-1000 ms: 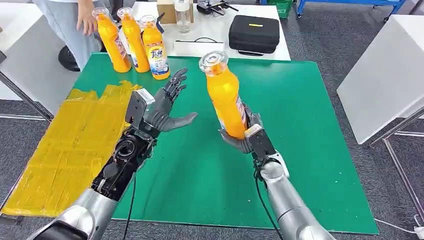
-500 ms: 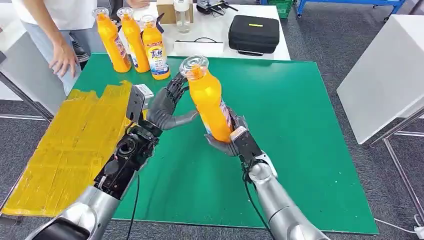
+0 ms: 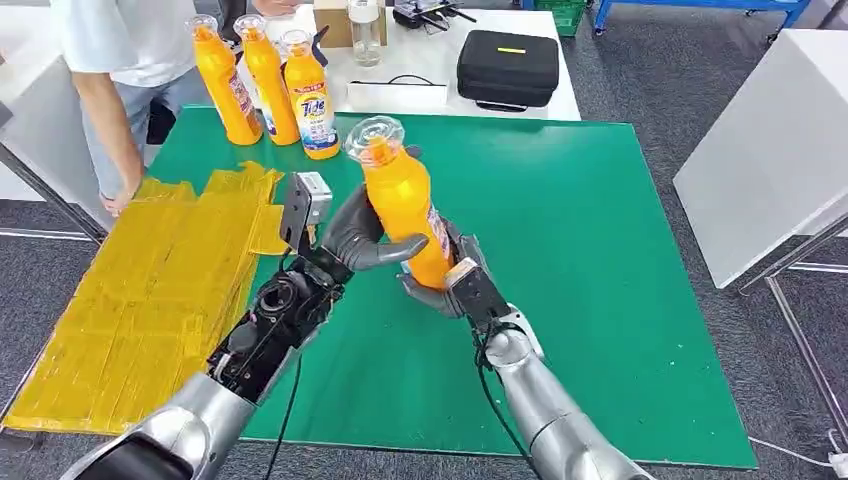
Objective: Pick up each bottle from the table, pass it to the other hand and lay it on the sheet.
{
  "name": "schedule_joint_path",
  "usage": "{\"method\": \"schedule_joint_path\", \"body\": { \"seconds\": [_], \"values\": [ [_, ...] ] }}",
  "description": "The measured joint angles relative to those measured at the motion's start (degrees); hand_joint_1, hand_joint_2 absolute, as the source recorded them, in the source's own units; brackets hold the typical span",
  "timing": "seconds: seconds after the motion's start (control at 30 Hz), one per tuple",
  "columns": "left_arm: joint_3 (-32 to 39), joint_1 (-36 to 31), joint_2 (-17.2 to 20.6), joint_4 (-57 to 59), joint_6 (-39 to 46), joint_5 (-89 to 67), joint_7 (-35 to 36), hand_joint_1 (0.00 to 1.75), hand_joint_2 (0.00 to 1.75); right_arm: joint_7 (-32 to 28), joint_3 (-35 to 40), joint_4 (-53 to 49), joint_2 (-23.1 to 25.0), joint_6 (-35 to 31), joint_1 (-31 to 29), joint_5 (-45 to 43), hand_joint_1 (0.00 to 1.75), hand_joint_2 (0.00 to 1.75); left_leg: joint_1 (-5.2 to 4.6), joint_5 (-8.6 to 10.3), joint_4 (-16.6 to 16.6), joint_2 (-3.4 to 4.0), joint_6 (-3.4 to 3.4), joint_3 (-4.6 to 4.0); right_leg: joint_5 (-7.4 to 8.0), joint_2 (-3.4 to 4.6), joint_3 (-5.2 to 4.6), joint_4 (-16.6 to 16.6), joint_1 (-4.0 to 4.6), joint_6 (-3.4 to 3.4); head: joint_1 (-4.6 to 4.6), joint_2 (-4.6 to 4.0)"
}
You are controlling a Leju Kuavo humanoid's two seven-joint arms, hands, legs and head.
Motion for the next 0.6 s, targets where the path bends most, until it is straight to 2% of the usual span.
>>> {"method": "schedule_joint_path", "body": {
  "seconds": [0.33,0.6],
  "values": [
    [-1.7,1.0,-0.1,-1.0,0.3,1.7,0.0,0.00,1.75,-0.4,0.3,1.3,0.2,0.1,0.0,0.0,1.75,1.75,0.00,0.01,0.0,-0.01,0.00,0.00,0.00,-0.01,0.00,0.0,0.00,0.00,0.02,0.00],
    [-1.9,1.4,-0.1,-1.0,0.7,2.6,0.0,0.00,1.75,-0.4,1.9,1.9,0.2,0.0,-0.3,3.6,1.75,1.75,0.00,0.00,0.0,0.00,0.00,0.01,0.00,-0.01,0.00,0.0,0.00,-0.01,0.02,0.00]
  ]
}}
